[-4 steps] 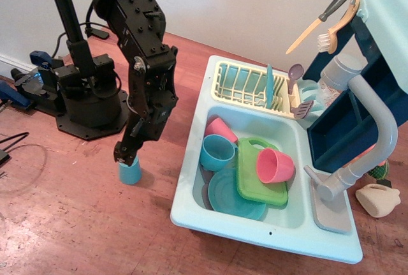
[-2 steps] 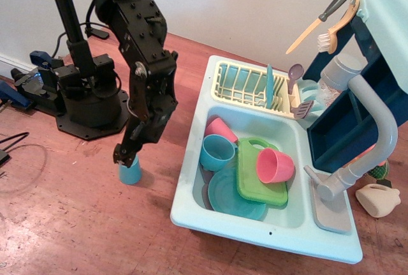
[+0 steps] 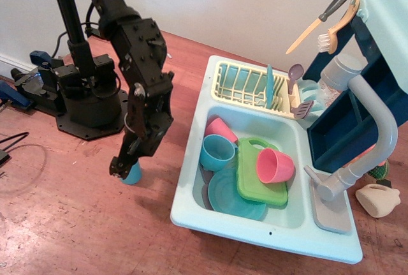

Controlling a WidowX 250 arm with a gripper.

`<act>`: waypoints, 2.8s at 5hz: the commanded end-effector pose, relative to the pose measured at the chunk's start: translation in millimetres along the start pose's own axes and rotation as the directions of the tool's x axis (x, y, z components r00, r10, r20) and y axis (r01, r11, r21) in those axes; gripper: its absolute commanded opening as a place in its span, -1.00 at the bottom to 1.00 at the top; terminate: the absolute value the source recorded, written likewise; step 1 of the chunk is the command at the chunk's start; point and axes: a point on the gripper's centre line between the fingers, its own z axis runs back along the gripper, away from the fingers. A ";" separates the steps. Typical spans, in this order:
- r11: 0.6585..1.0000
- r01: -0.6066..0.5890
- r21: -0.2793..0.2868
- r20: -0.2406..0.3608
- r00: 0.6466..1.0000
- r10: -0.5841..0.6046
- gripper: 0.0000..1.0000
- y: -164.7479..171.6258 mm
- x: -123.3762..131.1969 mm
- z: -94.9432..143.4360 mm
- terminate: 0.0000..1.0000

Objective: Put cup from anywhere into sink

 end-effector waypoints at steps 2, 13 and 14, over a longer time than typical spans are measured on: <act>0.999 0.014 -0.034 0.017 1.000 -0.013 1.00 -3.4 -4.1 -29.3 -1.00; 0.947 0.239 0.215 0.046 0.966 -0.254 -1.00 54.7 160.5 135.5 -1.00; 0.948 0.268 0.173 0.017 0.961 -0.275 -1.00 43.6 169.5 112.4 -1.00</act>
